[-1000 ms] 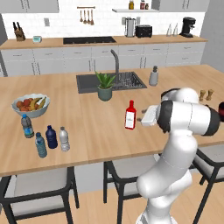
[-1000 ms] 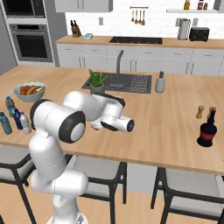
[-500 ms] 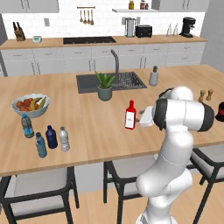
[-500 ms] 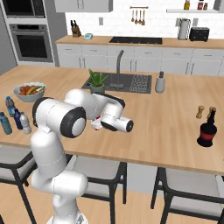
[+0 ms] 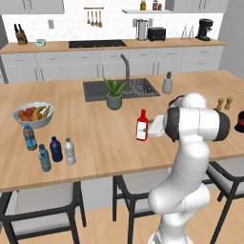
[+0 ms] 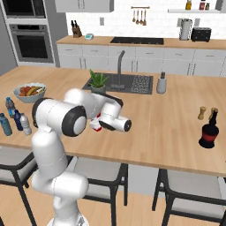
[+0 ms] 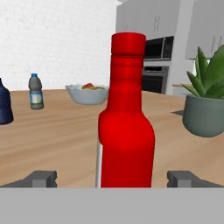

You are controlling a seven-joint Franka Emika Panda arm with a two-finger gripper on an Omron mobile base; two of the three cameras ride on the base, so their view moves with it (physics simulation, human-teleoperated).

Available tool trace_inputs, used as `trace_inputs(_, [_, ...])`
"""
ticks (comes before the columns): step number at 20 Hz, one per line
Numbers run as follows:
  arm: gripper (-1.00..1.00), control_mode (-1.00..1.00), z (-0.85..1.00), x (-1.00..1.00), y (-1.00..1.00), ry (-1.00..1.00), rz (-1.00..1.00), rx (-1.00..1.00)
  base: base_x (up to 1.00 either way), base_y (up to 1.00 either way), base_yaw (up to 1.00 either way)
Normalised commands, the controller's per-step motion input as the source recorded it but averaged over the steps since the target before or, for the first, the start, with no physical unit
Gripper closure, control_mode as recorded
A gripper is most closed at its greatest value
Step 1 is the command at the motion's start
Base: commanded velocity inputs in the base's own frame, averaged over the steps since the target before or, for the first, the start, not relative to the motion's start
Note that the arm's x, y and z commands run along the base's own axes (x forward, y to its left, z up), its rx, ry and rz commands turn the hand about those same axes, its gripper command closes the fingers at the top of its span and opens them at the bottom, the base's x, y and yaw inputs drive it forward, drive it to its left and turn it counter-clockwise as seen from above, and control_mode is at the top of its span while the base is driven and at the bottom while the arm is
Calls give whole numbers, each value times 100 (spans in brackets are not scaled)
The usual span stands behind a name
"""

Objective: Move the plastic bottles in the middle to the plastics group, and the glass bottles in the middle to the glass group.

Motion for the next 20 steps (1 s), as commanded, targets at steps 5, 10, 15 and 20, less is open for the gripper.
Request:
trace_inputs(5, [-100, -100, -3, 12, 7, 0, 0, 0, 0, 0, 0])
trace_inputs(10, [-100, -100, -8, 9, 12, 0, 0, 0, 0, 0, 0])
trace_inputs(15, [-100, -100, -2, 19, 4, 0, 0, 0, 0, 0, 0])
trace_inputs(20, [100, -100, -1, 3, 5, 0, 0, 0, 0, 0, 0])
